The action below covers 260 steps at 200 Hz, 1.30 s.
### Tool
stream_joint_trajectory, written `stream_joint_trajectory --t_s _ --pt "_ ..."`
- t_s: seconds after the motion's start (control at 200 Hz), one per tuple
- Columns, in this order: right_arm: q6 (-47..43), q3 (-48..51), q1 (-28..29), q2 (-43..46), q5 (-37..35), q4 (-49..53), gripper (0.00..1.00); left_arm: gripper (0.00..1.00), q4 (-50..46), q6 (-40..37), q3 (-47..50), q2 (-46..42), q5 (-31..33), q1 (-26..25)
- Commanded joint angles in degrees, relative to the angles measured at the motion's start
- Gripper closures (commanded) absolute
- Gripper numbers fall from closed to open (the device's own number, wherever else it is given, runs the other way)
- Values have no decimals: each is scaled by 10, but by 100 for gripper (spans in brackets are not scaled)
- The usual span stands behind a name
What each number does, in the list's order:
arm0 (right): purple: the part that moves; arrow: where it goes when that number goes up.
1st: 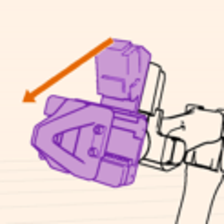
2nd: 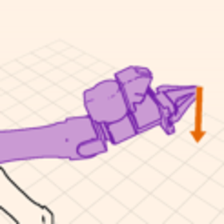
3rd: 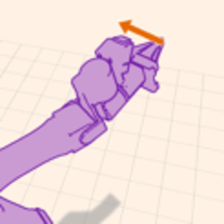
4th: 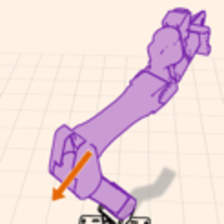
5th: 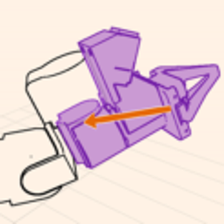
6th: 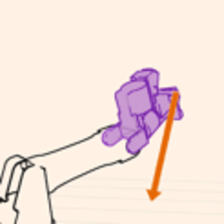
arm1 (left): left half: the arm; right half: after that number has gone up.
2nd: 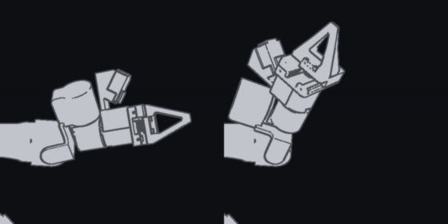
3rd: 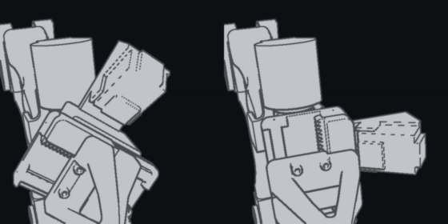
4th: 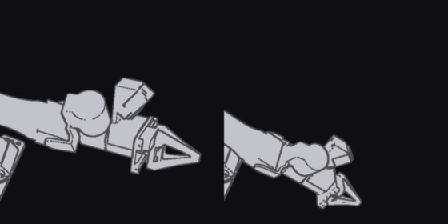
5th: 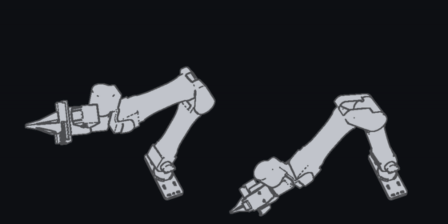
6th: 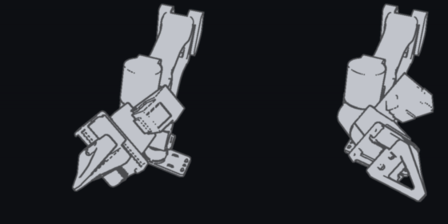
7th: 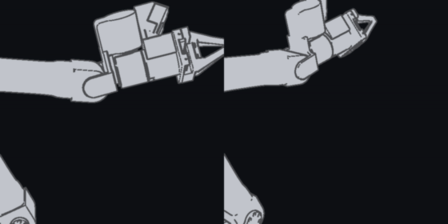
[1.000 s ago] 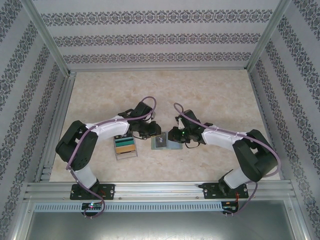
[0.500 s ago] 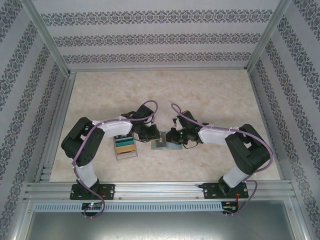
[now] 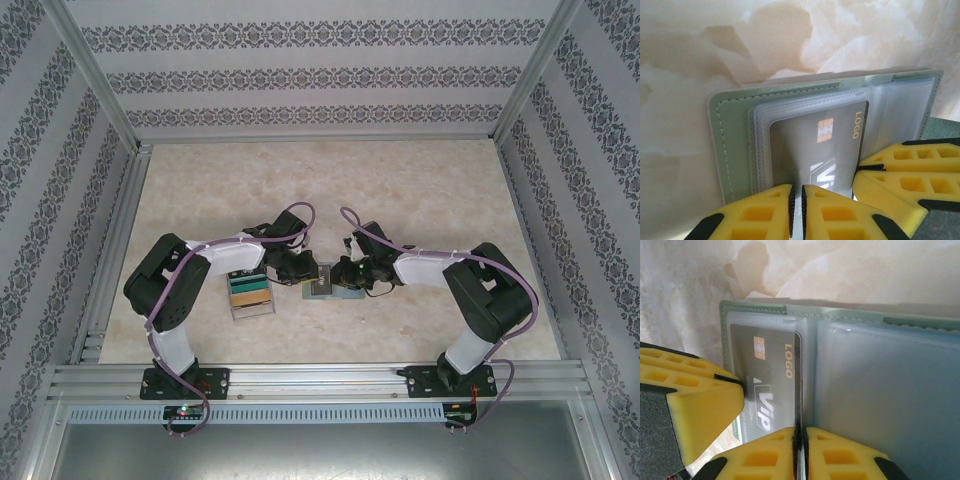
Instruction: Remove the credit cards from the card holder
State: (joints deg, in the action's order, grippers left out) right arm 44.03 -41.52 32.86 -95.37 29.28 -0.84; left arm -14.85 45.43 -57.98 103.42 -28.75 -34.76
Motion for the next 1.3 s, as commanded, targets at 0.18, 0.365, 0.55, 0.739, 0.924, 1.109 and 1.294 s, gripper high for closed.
stream_joint_trajectory --t_s 0.18,0.365,0.55,0.739,0.924,1.109,1.294 --pt "16 -5 3 -14 27 -34 91 85 -10 -8 7 16 -14 -4" --pt "18 9 -5 2 18 -32 100 85 -16 -12 8 12 -8 -4" --pt "18 34 -23 23 18 -35 100 85 -30 -23 6 10 1 -3" --pt "18 48 -30 33 17 -36 100 85 -35 -26 4 5 4 -2" --pt "17 44 -30 26 25 -43 100 84 -36 -28 1 -2 0 -2" --pt "18 35 -28 34 28 -50 90 80 -43 -34 -11 -25 1 -2" --pt "11 17 -22 29 31 -43 89 78 -59 -37 -20 -48 14 -1"
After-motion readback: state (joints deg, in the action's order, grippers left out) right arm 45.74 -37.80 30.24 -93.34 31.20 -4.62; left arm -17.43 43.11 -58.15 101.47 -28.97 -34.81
